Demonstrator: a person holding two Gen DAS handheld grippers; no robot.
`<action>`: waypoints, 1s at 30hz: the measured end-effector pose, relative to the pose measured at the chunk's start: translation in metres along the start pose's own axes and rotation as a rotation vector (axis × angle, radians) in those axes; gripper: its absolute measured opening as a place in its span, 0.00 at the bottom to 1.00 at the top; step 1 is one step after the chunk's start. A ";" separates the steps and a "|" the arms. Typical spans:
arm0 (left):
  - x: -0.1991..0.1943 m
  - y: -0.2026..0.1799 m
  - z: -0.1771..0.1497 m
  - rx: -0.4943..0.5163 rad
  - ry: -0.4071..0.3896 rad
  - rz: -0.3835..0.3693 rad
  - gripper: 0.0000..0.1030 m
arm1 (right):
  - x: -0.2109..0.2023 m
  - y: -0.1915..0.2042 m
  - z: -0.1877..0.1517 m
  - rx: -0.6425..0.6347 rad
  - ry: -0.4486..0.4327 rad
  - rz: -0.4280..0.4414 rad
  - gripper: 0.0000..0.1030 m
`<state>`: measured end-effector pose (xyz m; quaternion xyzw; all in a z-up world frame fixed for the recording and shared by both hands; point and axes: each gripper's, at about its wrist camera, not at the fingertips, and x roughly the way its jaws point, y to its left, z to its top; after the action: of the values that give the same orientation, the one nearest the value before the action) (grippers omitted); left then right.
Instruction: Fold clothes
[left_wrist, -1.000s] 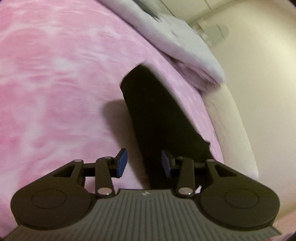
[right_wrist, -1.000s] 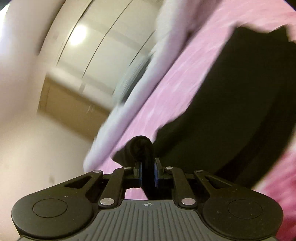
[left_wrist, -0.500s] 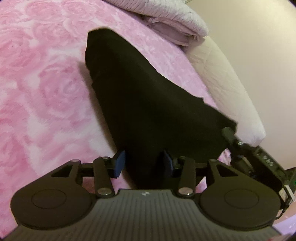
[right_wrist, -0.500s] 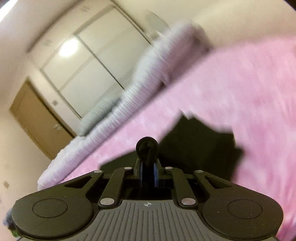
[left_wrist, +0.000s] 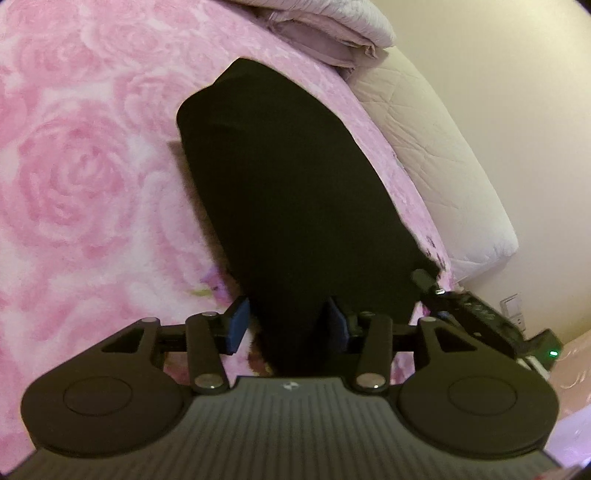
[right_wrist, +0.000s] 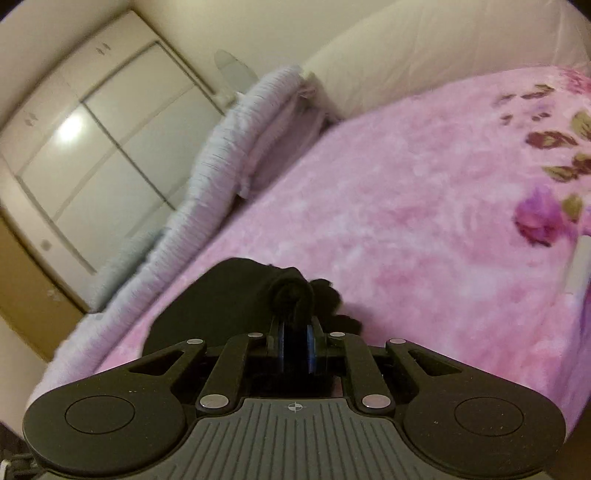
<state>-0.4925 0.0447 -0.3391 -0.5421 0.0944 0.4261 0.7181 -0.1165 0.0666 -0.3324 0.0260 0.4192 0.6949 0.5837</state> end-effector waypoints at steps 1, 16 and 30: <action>-0.001 0.000 0.000 -0.002 0.003 0.002 0.40 | 0.004 -0.010 -0.004 0.046 0.039 -0.024 0.11; -0.028 0.021 0.010 -0.088 -0.057 0.070 0.41 | -0.030 -0.033 -0.034 0.573 0.233 0.103 0.64; -0.030 0.024 0.021 -0.146 -0.060 0.064 0.41 | 0.014 -0.011 -0.001 0.319 0.302 0.116 0.17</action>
<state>-0.5345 0.0487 -0.3296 -0.5766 0.0587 0.4708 0.6651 -0.1131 0.0774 -0.3464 0.0376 0.6043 0.6482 0.4617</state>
